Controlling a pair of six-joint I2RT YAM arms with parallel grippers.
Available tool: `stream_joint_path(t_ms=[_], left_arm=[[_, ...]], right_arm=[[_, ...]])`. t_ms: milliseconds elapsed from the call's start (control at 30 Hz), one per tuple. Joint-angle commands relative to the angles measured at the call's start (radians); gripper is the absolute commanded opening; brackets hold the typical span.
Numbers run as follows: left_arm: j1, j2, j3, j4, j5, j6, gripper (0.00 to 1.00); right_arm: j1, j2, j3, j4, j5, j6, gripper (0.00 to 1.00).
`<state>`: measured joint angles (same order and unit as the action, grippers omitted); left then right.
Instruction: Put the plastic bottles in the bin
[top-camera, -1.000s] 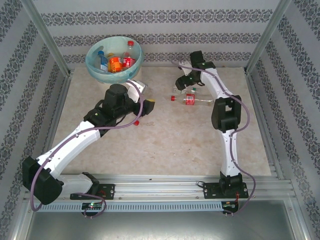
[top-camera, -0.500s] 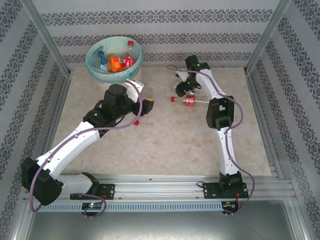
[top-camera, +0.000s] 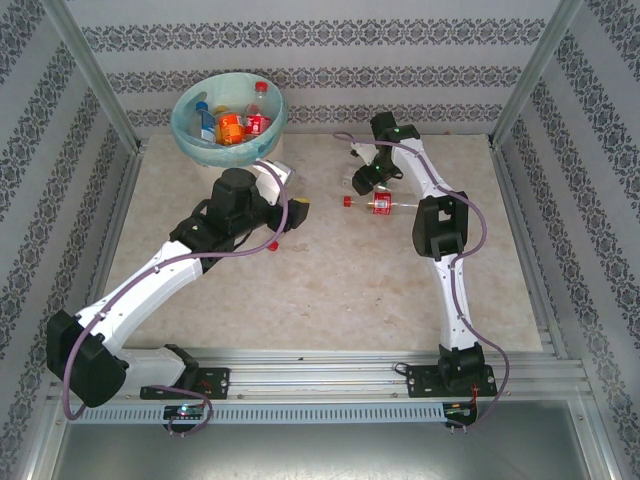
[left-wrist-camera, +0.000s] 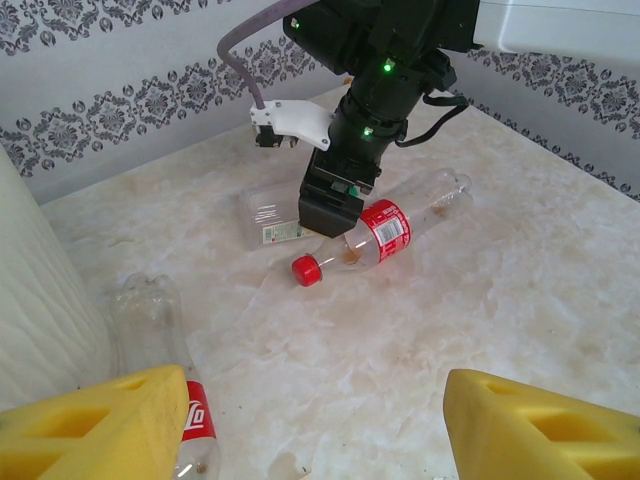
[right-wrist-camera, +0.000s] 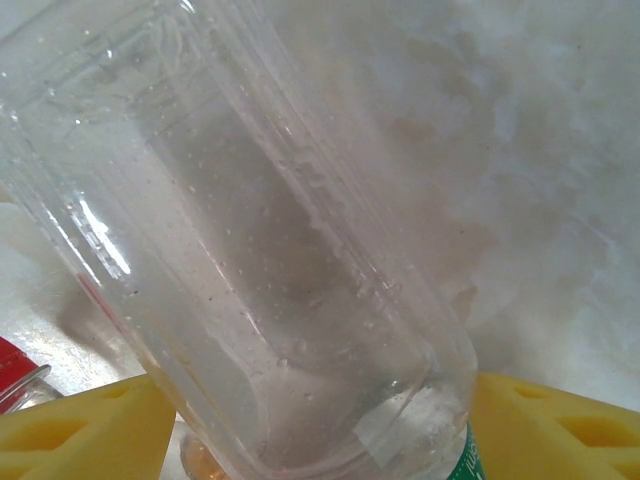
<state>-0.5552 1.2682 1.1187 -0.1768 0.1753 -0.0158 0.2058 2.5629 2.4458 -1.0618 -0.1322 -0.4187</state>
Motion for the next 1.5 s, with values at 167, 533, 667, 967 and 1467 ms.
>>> stream_joint_path(t_ms=[167, 533, 667, 967, 1467], left_arm=[[-0.008, 0.008, 0.018, 0.028, -0.011, 0.002, 0.69], [-0.008, 0.016, 0.025, 0.028, -0.023, 0.012, 0.69], [-0.008, 0.004, 0.03, 0.033, -0.039, 0.018, 0.7], [-0.008, -0.055, 0.046, 0.047, -0.073, -0.027, 0.74], [0.01, -0.114, 0.099, 0.148, 0.149, -0.188, 0.9]], right_arm=[[0.009, 0.063, 0.041, 0.009, -0.016, 0.026, 0.74], [0.008, 0.056, 0.038, 0.021, -0.011, 0.028, 0.53], [0.013, 0.01, 0.02, 0.031, -0.02, 0.024, 0.48], [0.027, -0.179, -0.06, 0.097, -0.004, 0.058, 0.4], [0.09, -1.02, -0.91, 0.65, -0.419, 0.337, 0.37]])
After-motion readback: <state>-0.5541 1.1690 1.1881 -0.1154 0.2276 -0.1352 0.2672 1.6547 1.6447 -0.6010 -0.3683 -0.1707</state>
